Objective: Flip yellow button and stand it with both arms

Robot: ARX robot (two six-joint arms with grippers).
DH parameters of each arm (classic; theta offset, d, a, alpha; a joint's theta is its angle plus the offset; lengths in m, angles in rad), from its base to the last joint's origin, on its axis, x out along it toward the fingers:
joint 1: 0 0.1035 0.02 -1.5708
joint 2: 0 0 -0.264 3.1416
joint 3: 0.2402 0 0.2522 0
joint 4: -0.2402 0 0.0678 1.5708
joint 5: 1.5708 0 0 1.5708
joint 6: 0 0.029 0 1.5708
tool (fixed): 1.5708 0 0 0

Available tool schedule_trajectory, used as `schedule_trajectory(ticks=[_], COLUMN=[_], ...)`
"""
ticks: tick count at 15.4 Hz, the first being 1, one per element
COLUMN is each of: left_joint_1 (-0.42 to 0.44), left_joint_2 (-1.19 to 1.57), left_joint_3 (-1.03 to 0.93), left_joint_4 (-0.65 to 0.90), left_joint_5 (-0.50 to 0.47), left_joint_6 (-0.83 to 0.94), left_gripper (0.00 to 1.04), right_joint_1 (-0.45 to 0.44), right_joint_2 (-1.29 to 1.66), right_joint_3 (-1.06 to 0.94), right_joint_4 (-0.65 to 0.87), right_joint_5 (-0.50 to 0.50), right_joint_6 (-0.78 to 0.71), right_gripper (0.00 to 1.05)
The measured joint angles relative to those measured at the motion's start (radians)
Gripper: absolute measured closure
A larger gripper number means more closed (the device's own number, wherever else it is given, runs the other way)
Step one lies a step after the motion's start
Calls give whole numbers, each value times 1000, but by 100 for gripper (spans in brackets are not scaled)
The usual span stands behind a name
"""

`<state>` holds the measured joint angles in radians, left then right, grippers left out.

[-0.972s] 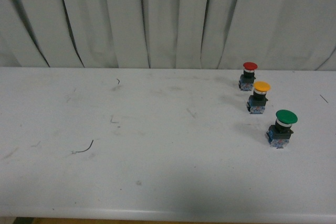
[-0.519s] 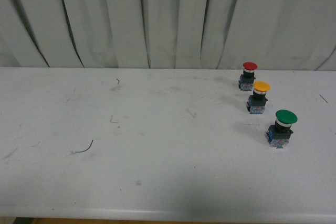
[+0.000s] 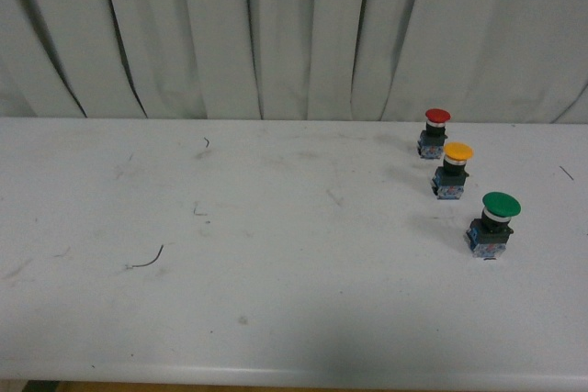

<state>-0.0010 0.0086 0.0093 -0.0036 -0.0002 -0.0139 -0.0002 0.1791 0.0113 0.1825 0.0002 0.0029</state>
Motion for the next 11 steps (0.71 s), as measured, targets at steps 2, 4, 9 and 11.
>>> schedule_trajectory(ticks=[2,4,9,11], left_joint_1=[0,0,0,0], left_joint_2=[0,0,0,0], left_joint_3=[0,0,0,0], left_joint_4=[0,-1,0,0], left_joint_5=[0,0,0,0], left_joint_6=[0,0,0,0], left_gripper=[7,7,7,7], right_joint_1=[0,0,0,0], right_joint_2=[-86,-175,-175,-175], right_joint_3=[0,3,0,0], right_joint_4=[-138,-166,-186,-186], right_joint_5=[-1,-1,0,0], right_joint_6=[0,0,0,0], right_gripper=[103,103,103,91])
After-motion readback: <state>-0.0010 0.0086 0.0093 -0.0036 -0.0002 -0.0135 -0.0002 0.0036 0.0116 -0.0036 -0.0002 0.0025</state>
